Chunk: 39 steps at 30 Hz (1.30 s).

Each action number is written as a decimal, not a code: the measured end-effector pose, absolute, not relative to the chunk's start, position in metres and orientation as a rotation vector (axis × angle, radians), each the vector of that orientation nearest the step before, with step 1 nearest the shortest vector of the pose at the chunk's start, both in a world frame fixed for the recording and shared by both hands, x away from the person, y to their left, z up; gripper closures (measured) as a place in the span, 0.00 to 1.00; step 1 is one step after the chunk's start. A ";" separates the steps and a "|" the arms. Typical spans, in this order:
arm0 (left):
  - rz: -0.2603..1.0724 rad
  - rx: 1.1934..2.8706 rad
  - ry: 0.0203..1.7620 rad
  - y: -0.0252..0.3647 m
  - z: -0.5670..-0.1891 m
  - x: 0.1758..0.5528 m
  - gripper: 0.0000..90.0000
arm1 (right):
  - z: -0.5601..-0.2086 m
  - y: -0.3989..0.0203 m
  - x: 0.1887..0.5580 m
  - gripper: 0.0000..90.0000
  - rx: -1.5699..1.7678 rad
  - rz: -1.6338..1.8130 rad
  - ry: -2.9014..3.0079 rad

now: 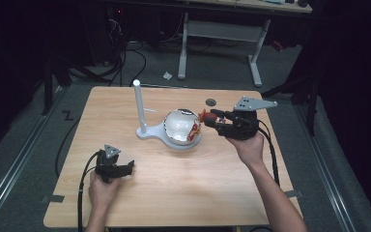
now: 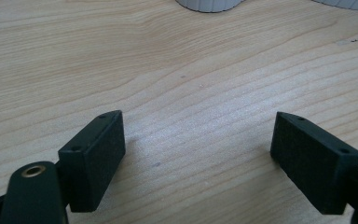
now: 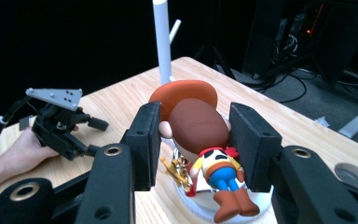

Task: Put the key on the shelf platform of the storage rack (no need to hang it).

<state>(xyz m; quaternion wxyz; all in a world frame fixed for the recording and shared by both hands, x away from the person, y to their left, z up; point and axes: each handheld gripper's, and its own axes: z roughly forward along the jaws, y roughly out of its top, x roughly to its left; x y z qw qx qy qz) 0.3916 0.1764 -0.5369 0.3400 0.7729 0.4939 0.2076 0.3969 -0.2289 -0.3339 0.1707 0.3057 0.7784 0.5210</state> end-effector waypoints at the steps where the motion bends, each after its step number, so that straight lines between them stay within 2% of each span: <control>1: 0.540 2.012 1.285 0.176 -0.537 0.392 0.20 | -0.333 -0.227 0.398 0.62 0.864 1.480 2.210; 17: 0.539 2.012 1.285 0.176 -0.537 0.392 0.20 | -0.333 -0.201 0.424 0.62 0.881 1.385 2.222; 39: 0.539 2.010 1.285 0.176 -0.537 0.391 0.20 | -0.394 -0.181 0.467 0.62 1.040 1.308 2.331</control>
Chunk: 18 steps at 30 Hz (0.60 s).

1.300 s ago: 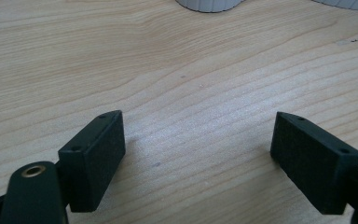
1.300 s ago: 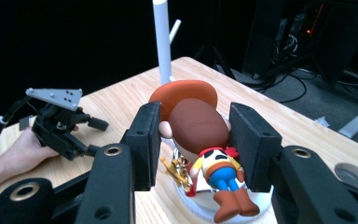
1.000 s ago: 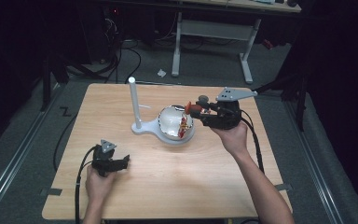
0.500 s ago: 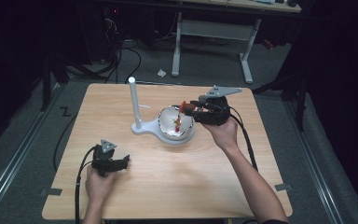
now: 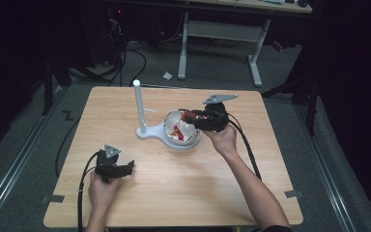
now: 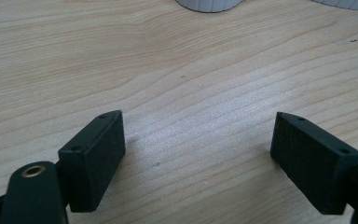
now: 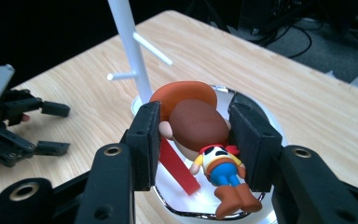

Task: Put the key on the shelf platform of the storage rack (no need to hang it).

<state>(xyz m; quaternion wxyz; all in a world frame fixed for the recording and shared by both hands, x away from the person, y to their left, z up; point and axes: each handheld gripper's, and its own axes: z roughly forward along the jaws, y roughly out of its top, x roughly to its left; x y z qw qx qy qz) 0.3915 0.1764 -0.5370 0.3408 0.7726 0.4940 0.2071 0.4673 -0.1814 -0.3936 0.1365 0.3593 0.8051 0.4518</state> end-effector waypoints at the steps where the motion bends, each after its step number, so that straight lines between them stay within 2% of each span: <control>1: 0.540 2.009 1.286 0.176 -0.537 0.392 0.20 | -0.396 -0.181 0.468 0.62 1.055 1.299 2.339; 18: 0.539 2.012 1.285 0.177 -0.537 0.391 0.20 | -0.432 -0.169 0.485 0.61 1.117 1.154 2.398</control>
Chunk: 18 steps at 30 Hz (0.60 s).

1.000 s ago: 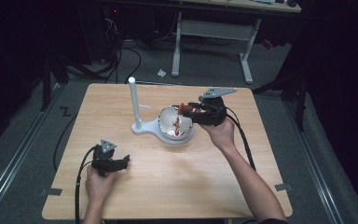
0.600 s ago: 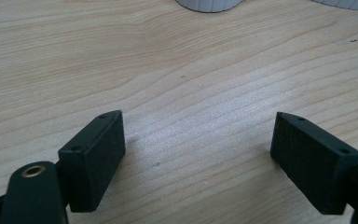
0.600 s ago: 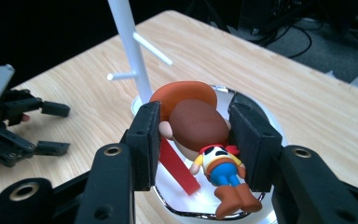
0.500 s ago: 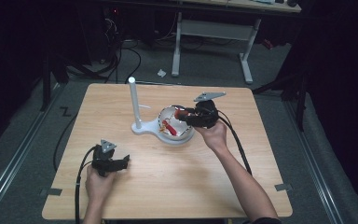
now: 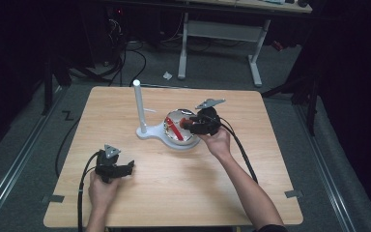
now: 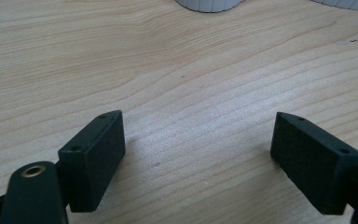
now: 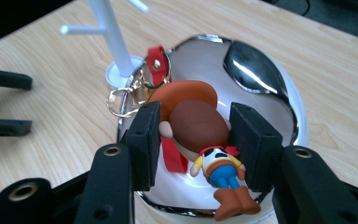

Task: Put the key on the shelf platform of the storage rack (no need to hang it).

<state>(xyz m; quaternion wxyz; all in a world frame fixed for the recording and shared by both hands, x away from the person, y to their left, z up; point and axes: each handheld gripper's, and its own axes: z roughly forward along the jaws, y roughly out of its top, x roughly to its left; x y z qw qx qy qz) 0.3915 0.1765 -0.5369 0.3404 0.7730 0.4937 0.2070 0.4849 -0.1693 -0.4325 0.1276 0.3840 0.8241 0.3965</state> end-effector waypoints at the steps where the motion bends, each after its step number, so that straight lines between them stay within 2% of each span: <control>1: 0.539 2.011 1.285 0.177 -0.537 0.392 0.20 | -0.434 -0.169 0.485 0.61 1.131 1.146 2.398; 10: 0.539 2.011 1.285 0.177 -0.537 0.392 0.20 | -0.444 -0.169 0.490 0.58 1.155 1.098 2.400; 18: 0.539 2.012 1.285 0.177 -0.537 0.391 0.20 | -0.436 -0.174 0.484 0.54 1.134 1.114 2.374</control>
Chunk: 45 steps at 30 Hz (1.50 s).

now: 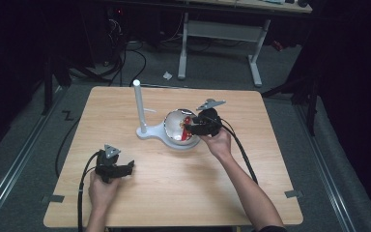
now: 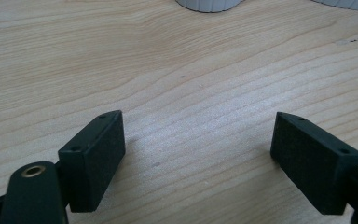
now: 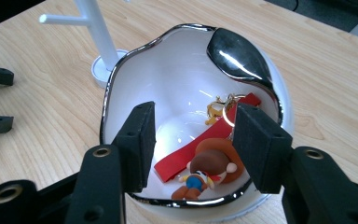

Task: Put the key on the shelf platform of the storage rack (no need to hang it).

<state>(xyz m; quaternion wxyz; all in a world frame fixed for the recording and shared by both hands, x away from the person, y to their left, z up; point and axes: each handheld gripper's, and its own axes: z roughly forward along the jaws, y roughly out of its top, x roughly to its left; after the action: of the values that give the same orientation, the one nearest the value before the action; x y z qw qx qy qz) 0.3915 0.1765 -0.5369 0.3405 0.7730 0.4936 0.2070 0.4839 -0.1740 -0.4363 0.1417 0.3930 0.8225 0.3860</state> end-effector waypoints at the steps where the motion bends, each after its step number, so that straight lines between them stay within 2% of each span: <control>1: 0.539 2.010 1.285 0.176 -0.537 0.391 0.20 | -0.435 -0.175 0.483 0.54 1.127 1.119 2.370; 19: 0.540 2.010 1.285 0.176 -0.537 0.391 0.20 | -0.413 -0.219 0.464 0.54 1.169 1.168 2.240; 45: 0.540 2.010 1.286 0.176 -0.537 0.391 0.20 | -0.399 -0.250 0.438 0.53 1.181 1.214 2.160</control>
<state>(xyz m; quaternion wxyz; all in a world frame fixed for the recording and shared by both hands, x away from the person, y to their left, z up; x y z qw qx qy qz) 0.3914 0.1762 -0.5370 0.3407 0.7725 0.4941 0.2076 0.4383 -0.2501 -0.3987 0.1973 0.4218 0.7715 0.4335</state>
